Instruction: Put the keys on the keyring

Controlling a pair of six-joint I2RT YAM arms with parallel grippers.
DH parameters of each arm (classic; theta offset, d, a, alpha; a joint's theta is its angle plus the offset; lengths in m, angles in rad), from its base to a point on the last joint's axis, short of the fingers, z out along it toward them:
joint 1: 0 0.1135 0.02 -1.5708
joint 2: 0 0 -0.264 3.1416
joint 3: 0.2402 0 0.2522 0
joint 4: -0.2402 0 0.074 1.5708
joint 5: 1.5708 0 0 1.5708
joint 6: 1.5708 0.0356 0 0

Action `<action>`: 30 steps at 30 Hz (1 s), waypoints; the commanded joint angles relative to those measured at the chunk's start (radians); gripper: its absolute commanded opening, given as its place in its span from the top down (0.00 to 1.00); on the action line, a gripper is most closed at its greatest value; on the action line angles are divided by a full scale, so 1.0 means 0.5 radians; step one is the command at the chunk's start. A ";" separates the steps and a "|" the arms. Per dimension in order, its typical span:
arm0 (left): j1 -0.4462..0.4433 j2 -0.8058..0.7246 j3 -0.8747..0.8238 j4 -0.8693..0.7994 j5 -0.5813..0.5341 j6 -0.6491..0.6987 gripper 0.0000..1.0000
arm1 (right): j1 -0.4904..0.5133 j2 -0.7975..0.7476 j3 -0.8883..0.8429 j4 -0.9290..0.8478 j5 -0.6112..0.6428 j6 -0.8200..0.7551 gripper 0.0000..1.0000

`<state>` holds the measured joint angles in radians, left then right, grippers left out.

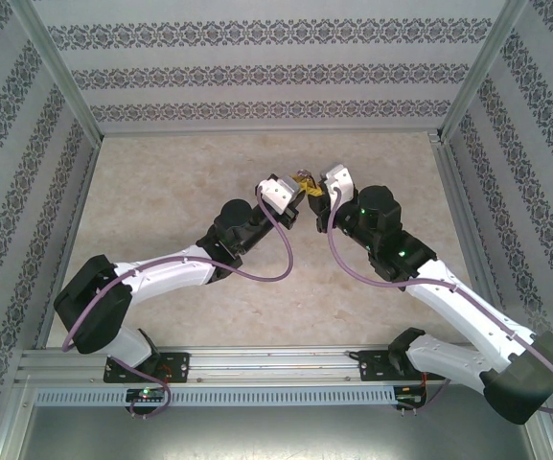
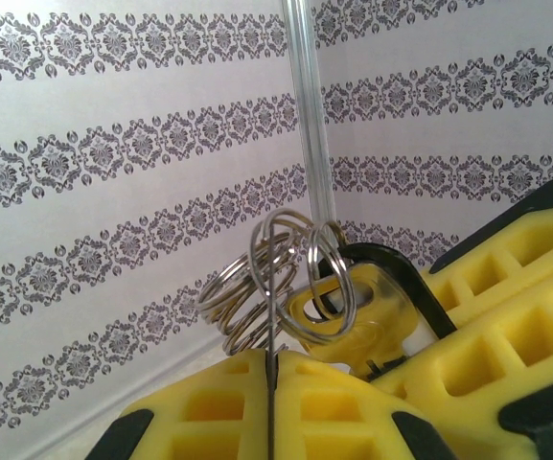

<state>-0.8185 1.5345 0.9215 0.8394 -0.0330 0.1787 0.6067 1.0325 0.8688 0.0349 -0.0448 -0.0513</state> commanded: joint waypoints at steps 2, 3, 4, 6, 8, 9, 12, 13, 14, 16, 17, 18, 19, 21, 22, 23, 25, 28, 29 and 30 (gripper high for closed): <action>-0.027 -0.035 0.040 0.073 0.020 -0.017 1.00 | 0.026 -0.024 0.038 0.022 0.012 -0.014 1.00; -0.029 -0.032 0.041 0.074 0.020 -0.017 1.00 | 0.021 -0.040 0.027 0.017 0.028 -0.017 1.00; -0.029 -0.032 0.044 0.073 0.021 -0.017 1.00 | 0.013 -0.053 0.017 0.015 0.039 -0.017 1.00; -0.029 -0.030 0.044 0.076 0.020 -0.017 1.00 | -0.007 -0.085 -0.001 0.004 0.052 -0.014 1.00; -0.029 -0.029 0.044 0.076 0.017 -0.017 1.00 | -0.027 -0.115 -0.020 0.001 0.056 -0.005 1.00; -0.028 -0.031 0.044 0.075 0.017 -0.015 1.00 | -0.038 -0.130 -0.026 -0.002 0.058 0.000 1.00; -0.027 -0.032 0.041 0.079 0.017 -0.017 1.00 | -0.060 -0.141 -0.029 -0.008 0.038 0.015 1.00; -0.030 -0.033 0.041 0.077 0.018 -0.017 1.00 | -0.061 -0.139 -0.026 -0.008 0.030 0.018 1.00; -0.029 -0.034 0.044 0.075 0.022 -0.017 1.00 | -0.063 -0.134 -0.022 -0.006 0.017 0.021 1.00; -0.027 -0.033 0.043 0.073 0.022 -0.018 1.00 | -0.061 -0.112 -0.006 -0.005 -0.018 0.026 1.00; -0.029 -0.035 0.045 0.073 0.023 -0.017 1.00 | -0.058 -0.098 0.001 0.001 -0.036 0.032 1.00; -0.026 -0.036 0.044 0.074 0.023 -0.017 1.00 | -0.054 -0.079 0.008 0.005 -0.052 0.035 1.00; -0.028 -0.035 0.043 0.070 0.023 -0.017 1.00 | -0.043 -0.061 0.021 0.008 -0.062 0.035 1.00; -0.029 -0.035 0.041 0.071 0.023 -0.018 1.00 | -0.017 -0.036 0.038 0.016 -0.060 0.023 1.00; -0.029 -0.036 0.041 0.071 0.025 -0.017 1.00 | -0.003 -0.024 0.047 0.020 -0.060 0.020 1.00; -0.029 -0.035 0.041 0.070 0.024 -0.019 1.00 | 0.006 -0.015 0.055 0.025 -0.061 0.017 1.00; -0.029 -0.035 0.041 0.071 0.020 -0.017 1.00 | 0.018 -0.004 0.069 0.028 -0.061 0.011 1.00; -0.029 -0.032 0.041 0.072 0.012 -0.011 1.00 | 0.023 0.002 0.074 0.012 -0.029 -0.002 1.00; -0.031 -0.027 0.044 0.070 0.003 -0.005 1.00 | 0.020 -0.001 0.074 0.005 -0.010 -0.002 1.00; -0.029 -0.024 0.044 0.072 -0.011 0.004 1.00 | 0.016 -0.005 0.072 -0.004 0.002 -0.002 1.00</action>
<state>-0.8200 1.5345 0.9215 0.8379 -0.0360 0.1791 0.6048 1.0313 0.8722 0.0265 -0.0471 -0.0513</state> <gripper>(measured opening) 0.056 0.066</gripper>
